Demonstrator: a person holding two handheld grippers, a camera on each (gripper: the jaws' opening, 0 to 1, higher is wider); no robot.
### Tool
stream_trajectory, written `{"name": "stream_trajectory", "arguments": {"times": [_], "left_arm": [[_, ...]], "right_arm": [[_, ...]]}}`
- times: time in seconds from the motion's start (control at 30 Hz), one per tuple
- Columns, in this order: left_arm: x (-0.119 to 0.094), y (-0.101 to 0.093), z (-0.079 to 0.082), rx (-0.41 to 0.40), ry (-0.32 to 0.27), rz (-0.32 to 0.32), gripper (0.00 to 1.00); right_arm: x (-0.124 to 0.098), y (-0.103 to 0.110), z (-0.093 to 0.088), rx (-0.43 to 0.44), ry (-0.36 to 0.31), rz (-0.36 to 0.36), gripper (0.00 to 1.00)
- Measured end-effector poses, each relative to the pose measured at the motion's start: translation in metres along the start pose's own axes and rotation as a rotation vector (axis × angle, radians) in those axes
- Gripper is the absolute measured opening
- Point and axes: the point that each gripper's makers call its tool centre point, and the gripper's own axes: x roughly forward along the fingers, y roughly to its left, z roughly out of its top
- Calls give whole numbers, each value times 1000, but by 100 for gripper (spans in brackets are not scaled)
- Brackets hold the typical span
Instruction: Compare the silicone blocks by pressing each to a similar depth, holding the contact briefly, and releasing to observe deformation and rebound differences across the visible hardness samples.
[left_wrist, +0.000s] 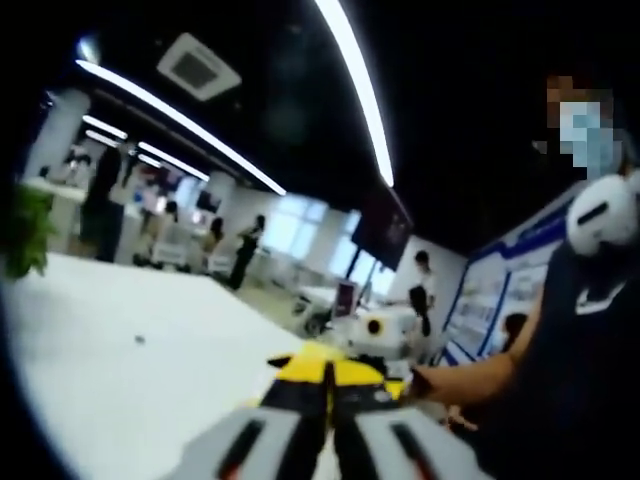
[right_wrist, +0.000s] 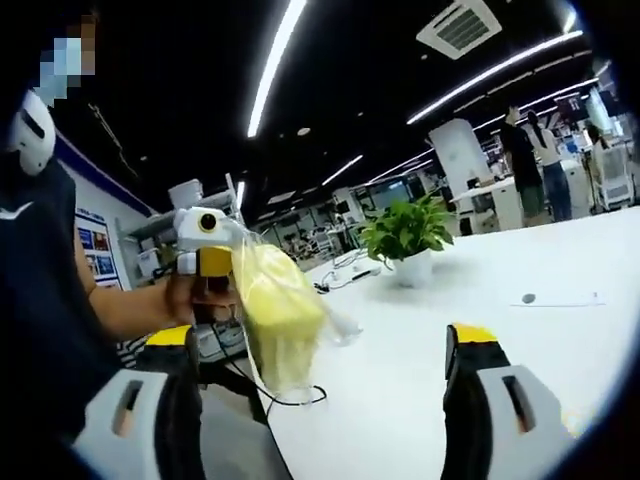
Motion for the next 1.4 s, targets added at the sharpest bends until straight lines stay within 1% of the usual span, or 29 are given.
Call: {"name": "stream_trajectory", "arguments": {"times": [0.03,0.13,0.17,0.2,0.27,0.3,0.33,0.37,0.43,0.5,0.57,0.63,0.7,0.77,0.8,0.9,1.13,1.23,1.3,1.4], "left_arm": [[0,3,0,-10,-5,9,0],[-1,9,-3,-33,-10,17,0],[-2,12,-4,-48,-10,22,0],[-2,13,-5,-72,-8,24,0],[-3,19,-6,-84,-20,38,0],[-4,21,-7,-104,-25,37,0],[-4,24,-7,-107,-30,42,0],[-5,27,-7,-110,-34,51,0],[-6,35,-8,-118,-38,78,0],[-7,41,-10,-134,-39,93,0],[-9,51,-12,-158,-43,119,0],[-9,60,-16,-175,-39,140,0],[-9,66,-21,-187,-28,146,0],[-8,76,-29,-200,-10,169,0],[-8,81,-35,-211,8,176,0],[-7,94,-48,-230,30,205,0],[-4,119,-74,-281,53,252,0],[-2,128,-83,-324,53,260,0],[-1,134,-88,-377,38,264,0],[-2,155,-97,-425,27,282,0]], "right_arm": [[-1,-3,0,-8,1,-15,96],[-12,-21,-5,-51,17,-94,96],[-15,-25,-7,-53,20,-109,96],[-21,-33,-10,-51,26,-144,96],[-29,-42,-17,-48,35,-168,96],[-34,-47,-20,-52,40,-189,96],[-38,-53,-24,-61,52,-212,96],[-45,-61,-30,-76,69,-247,96],[-59,-77,-34,-110,65,-327,96],[-70,-87,-38,-114,60,-370,96],[-83,-100,-44,-150,82,-428,96],[-90,-104,-51,-139,101,-443,96],[-98,-108,-56,-118,101,-459,96],[-104,-110,-62,-110,108,-470,96],[-106,-111,-64,-108,113,-477,96],[-112,-113,-77,-119,147,-495,96],[-120,-112,-96,-107,182,-509,96],[-124,-114,-103,-103,198,-521,96],[-126,-115,-107,-84,200,-524,96],[-128,-115,-109,-80,202,-531,96]]}}
